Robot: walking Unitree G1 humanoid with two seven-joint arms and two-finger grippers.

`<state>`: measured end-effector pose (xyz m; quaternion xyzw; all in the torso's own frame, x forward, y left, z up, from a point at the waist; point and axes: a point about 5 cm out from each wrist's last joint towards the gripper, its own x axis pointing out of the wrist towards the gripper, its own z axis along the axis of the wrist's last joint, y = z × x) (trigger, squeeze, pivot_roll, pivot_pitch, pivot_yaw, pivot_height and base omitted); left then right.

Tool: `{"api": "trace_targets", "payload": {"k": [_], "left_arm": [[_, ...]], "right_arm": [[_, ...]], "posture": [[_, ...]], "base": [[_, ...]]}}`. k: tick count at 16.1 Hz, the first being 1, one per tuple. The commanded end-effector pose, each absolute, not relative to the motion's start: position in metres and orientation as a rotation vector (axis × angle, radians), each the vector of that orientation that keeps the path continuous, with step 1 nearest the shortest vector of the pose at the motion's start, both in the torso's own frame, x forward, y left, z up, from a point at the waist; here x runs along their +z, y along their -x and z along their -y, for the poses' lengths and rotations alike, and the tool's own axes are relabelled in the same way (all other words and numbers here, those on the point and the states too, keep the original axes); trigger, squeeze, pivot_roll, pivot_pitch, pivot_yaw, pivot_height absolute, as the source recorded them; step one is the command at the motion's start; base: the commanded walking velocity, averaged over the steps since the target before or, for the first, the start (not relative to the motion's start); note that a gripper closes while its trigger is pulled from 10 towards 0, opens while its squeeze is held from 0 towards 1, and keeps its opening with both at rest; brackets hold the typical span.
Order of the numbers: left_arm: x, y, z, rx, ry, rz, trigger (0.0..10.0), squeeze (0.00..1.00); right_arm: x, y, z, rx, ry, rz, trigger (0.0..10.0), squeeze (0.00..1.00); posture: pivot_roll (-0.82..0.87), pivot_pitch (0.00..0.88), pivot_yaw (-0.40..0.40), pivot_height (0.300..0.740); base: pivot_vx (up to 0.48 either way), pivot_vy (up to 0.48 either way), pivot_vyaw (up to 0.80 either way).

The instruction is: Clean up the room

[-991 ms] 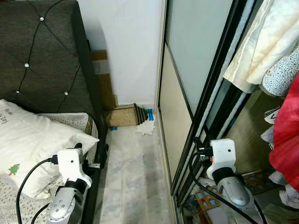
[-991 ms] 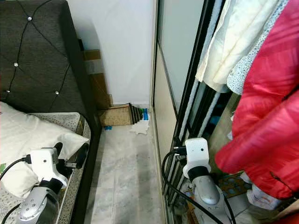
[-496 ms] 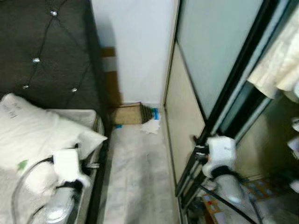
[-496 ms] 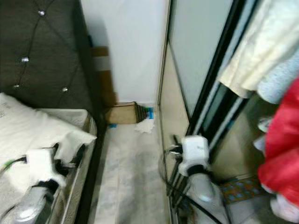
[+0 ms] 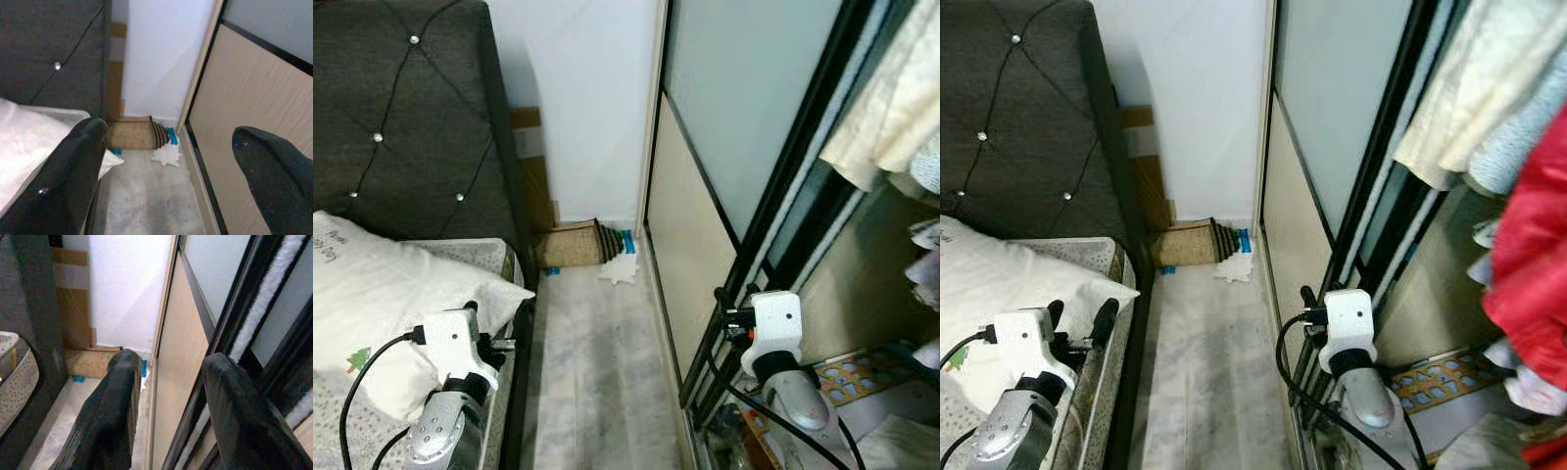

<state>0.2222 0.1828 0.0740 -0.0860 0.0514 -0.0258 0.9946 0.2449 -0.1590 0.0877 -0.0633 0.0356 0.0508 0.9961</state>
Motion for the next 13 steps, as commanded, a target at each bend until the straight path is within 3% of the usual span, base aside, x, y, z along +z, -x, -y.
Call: {"api": "trace_targets", "payload": {"k": [1, 13], "left_arm": [[0.0777, -0.2233, -0.1774, -0.086, 0.16, -0.1, 10.0, 0.0], [0.0856, -0.2239, -0.1713, -0.132, 0.041, -0.051, 10.0, 0.0]], "right_arm": [[0.0926, -0.2482, 0.1603, 0.096, 0.138, -0.049, 10.0, 0.0], [0.0946, -0.2548, 0.1543, 0.139, 0.108, -0.036, 10.0, 0.0]], "posture": [[0.01, 0.0, -0.014, 0.74], [0.01, 0.0, -0.021, 0.74]], "base": [[0.0, 0.0, 0.8], [0.0, 0.0, 0.8]]}}
